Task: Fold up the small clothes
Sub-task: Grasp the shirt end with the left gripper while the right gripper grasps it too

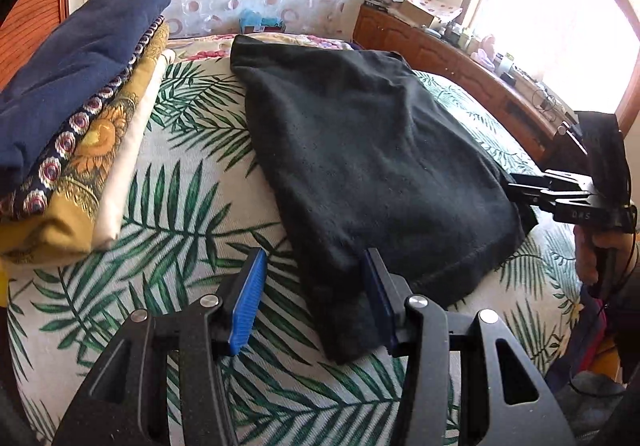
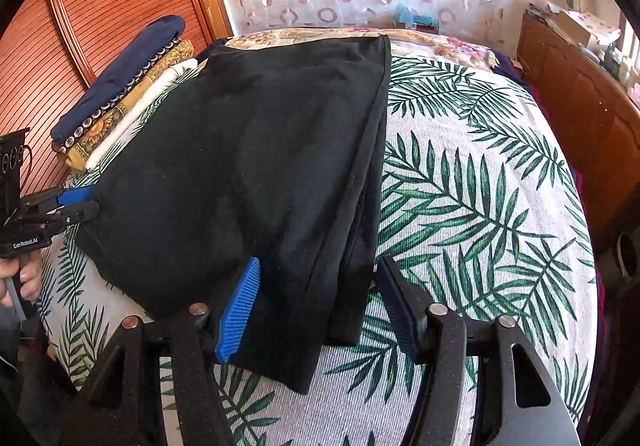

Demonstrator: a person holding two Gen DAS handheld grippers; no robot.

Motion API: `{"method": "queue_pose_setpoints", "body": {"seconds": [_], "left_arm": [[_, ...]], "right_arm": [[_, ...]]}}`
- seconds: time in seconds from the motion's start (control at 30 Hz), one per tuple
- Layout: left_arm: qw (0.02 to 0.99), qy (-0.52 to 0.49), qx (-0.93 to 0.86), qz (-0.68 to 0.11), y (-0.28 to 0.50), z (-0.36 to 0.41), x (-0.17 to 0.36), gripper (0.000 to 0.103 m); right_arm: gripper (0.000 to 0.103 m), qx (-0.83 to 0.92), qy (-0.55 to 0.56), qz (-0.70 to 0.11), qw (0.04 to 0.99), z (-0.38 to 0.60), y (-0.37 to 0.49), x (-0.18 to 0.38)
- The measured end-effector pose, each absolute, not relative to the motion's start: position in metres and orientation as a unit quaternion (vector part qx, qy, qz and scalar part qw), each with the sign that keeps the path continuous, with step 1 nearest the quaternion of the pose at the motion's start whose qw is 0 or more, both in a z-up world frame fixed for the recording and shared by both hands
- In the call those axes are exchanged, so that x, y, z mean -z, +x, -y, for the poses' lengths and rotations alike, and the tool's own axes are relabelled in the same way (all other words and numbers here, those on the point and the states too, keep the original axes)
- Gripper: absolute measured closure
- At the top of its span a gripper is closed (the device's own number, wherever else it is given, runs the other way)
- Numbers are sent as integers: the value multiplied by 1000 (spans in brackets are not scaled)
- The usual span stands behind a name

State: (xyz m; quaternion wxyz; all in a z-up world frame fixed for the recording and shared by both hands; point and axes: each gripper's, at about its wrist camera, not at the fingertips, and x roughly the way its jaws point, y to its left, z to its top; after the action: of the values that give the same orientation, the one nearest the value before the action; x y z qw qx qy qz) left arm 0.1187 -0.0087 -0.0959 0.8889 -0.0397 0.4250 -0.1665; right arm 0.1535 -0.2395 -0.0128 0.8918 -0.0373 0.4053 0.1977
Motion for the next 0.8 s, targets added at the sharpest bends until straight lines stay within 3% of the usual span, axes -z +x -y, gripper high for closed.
{"method": "queue_pose_setpoints", "body": {"seconds": [0.07, 0.17, 0.2, 0.23, 0.33, 0.57, 0.8], "left_arm": [[890, -39, 168, -423, 117, 8, 98, 56], [881, -51, 188, -431, 114, 8, 99, 86], [881, -55, 186, -432, 115, 7, 99, 97], [881, -61, 187, -430, 116, 6, 97, 99], [885, -88, 200, -412, 122, -1, 75, 100], [920, -96, 180, -334, 187, -1, 2, 100], [926, -112, 122, -339, 298, -1, -2, 100]], "right_arm": [[66, -204, -39, -404, 891, 235, 152, 14], [90, -220, -46, -406, 886, 233, 149, 13], [92, -226, -46, -405, 885, 233, 148, 12], [95, -232, -45, -406, 883, 233, 150, 15], [96, -257, -14, -386, 886, 230, 156, 17], [97, -282, 34, -314, 906, 256, 193, -53], [97, -258, 58, -306, 915, 258, 298, -80]]}}
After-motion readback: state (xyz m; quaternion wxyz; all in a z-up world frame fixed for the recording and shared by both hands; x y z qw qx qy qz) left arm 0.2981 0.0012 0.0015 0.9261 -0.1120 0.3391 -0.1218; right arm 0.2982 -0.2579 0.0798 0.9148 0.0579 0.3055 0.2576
